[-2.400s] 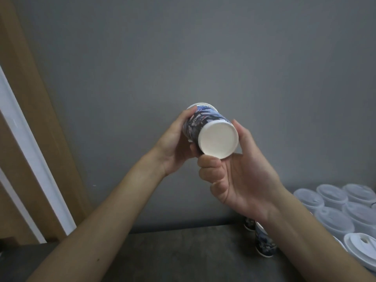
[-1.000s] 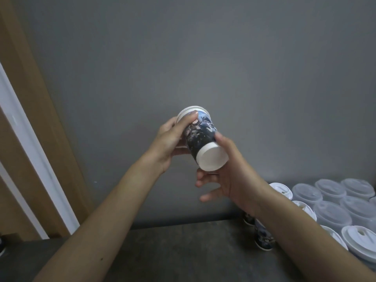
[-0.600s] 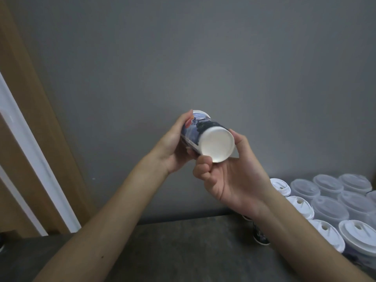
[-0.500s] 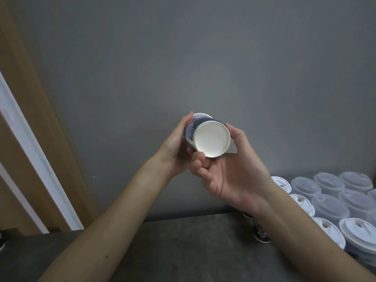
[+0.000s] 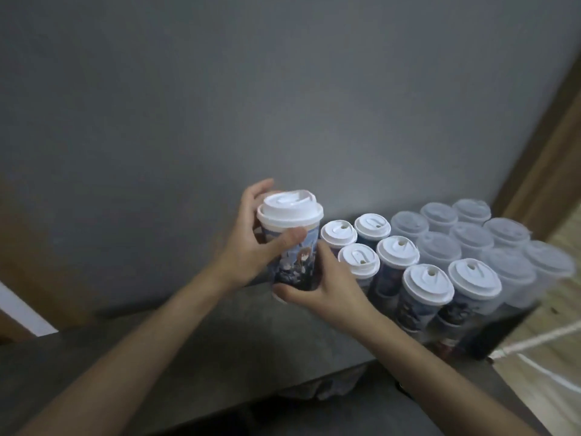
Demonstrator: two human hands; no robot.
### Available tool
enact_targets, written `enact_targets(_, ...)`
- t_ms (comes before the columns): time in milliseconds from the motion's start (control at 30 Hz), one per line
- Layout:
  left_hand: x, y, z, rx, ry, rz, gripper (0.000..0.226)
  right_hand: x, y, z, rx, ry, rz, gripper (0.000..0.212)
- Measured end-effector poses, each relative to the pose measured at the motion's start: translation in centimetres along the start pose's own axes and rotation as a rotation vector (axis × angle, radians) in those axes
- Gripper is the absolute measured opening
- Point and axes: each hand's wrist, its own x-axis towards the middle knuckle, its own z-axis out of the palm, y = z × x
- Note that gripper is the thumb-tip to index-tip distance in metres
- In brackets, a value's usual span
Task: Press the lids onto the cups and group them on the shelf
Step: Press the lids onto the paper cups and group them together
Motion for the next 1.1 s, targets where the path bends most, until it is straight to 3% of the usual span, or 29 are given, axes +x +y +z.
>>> enact_targets(133,-2.8,-4.8,3.9,0.111,-0.164,-0.055,0.090,-3.7,6.5,-0.3,-0.087,0.124,0.063,0.061)
enact_targets(267,-4.2,-7.4,8.3,0.265,-0.222,0.122,0.086,-6.8,11.3,-2.0,-0.138,0.238,0.165,0.062)
enact_targets(433,-4.3,-10.1,12.7,0.431,-0.257,0.299,0.050,-8.0,15.9,-3.7,-0.172,0.315,0.242,0.078)
enact_targets(533,-4.0,-11.3,14.2,0.540,-0.237,0.344,0.041,-8.0,17.3,-3.8,-0.178,0.354,0.250,0.078)
enact_targets(867,-3.4,-12.4,15.7,0.710,-0.259,0.437,0.056,-8.0,18.6,-2.8,-0.095,0.452,0.297,0.071)
enact_targets(1033,-3.8,-12.8,15.5,0.731,-0.257,0.448,0.061,-9.9,18.8,-2.2,-0.047,0.449,0.314,0.091)
enact_targets(1100,-4.2,-12.8,15.5,0.719,-0.254,0.440,0.064,-11.2,18.8,-1.9,-0.059,0.464,0.323,0.086)
